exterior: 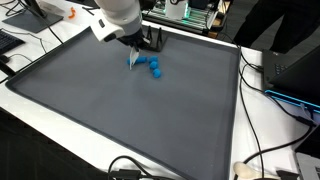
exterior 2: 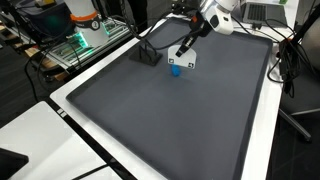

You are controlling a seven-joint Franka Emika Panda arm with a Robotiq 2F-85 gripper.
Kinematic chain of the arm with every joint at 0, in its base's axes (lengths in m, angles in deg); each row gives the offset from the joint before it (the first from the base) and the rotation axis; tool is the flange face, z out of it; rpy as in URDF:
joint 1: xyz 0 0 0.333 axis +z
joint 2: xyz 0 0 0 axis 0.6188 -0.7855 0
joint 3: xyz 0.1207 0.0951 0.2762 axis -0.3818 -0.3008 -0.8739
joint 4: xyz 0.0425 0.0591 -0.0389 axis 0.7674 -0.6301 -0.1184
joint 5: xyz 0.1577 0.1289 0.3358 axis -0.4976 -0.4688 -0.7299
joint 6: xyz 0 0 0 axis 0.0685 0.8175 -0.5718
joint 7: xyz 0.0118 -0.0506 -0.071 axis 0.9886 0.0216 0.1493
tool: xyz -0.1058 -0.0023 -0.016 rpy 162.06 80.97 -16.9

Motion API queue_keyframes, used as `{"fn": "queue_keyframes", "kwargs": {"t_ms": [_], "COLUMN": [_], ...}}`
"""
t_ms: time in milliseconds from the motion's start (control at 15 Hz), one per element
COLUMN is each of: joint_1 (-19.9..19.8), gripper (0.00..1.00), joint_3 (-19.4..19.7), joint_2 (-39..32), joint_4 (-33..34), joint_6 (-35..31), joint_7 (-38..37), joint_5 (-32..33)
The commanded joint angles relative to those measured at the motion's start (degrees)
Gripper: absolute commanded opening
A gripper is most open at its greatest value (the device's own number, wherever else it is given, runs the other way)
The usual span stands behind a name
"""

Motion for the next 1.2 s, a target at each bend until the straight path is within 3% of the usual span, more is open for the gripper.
{"fn": "queue_keyframes", "kwargs": {"t_ms": [0,1133], "joint_1": [0.3,-0.63], "gripper": [0.01,0.01], "joint_3": [0.27,0.72], "joint_2": [-2.18,-4.4], "joint_4": [2.2,-0.11], "joint_6": [1.6,2.21], "joint_7": [1.7,4.37], "joint_5": [1.89,2.0]}}
